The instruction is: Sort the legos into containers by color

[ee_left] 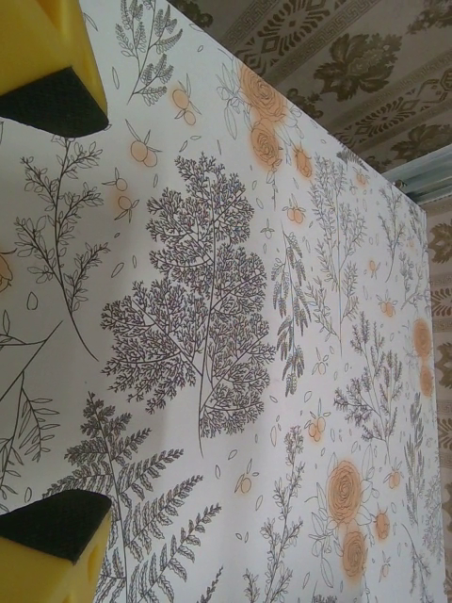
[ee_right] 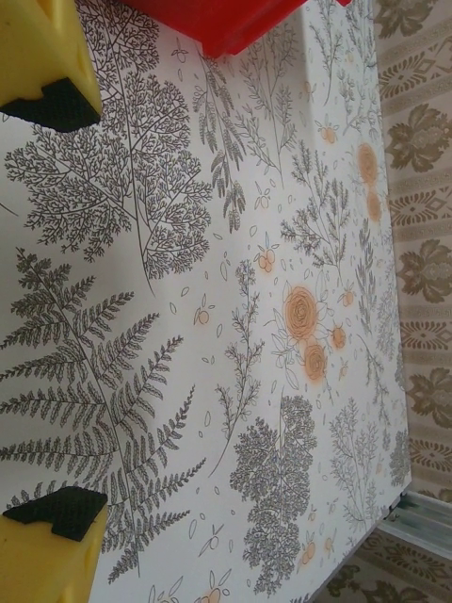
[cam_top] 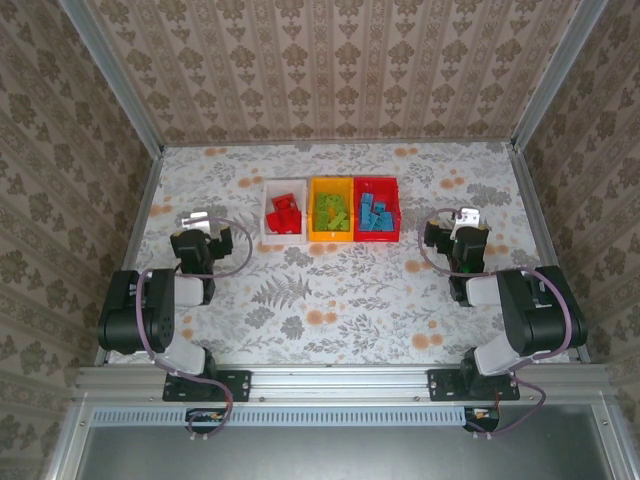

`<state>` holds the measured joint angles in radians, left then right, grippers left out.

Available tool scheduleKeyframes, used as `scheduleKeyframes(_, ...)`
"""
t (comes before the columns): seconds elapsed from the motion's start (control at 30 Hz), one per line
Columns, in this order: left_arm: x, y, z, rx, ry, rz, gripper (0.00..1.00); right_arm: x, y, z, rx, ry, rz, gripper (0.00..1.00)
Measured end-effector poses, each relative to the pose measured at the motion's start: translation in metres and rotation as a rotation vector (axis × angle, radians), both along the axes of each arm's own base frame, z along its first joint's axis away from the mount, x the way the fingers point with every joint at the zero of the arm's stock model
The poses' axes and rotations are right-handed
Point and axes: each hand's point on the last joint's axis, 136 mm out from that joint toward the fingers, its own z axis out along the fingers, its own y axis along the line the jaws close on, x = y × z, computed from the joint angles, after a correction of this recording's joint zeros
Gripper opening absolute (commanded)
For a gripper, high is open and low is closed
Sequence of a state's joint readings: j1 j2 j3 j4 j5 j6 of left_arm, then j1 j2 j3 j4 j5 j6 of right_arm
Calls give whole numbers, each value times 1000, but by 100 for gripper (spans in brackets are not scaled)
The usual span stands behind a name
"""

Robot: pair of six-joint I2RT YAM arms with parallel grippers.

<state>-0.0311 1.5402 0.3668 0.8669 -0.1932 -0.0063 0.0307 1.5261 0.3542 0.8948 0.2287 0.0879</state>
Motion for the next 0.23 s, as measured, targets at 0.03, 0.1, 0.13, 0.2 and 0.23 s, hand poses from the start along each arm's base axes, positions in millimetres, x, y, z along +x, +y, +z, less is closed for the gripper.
scheduleKeyframes(0.03, 0, 0, 0, 0, -1, 0, 100, 0, 0, 0, -2, 1, 1, 100)
scheduleKeyframes(0.1, 0, 0, 0, 0, -1, 0, 100, 0, 0, 0, -4, 0, 2, 100)
scheduleKeyframes(0.13, 0, 0, 0, 0, -1, 0, 100, 0, 0, 0, -6, 1, 3, 100)
scheduleKeyframes(0.2, 0, 0, 0, 0, -1, 0, 100, 1, 0, 1, -7, 0, 4, 100)
scheduleKeyframes(0.23, 0, 0, 0, 0, -1, 0, 100, 2, 0, 2, -9, -1, 4, 100)
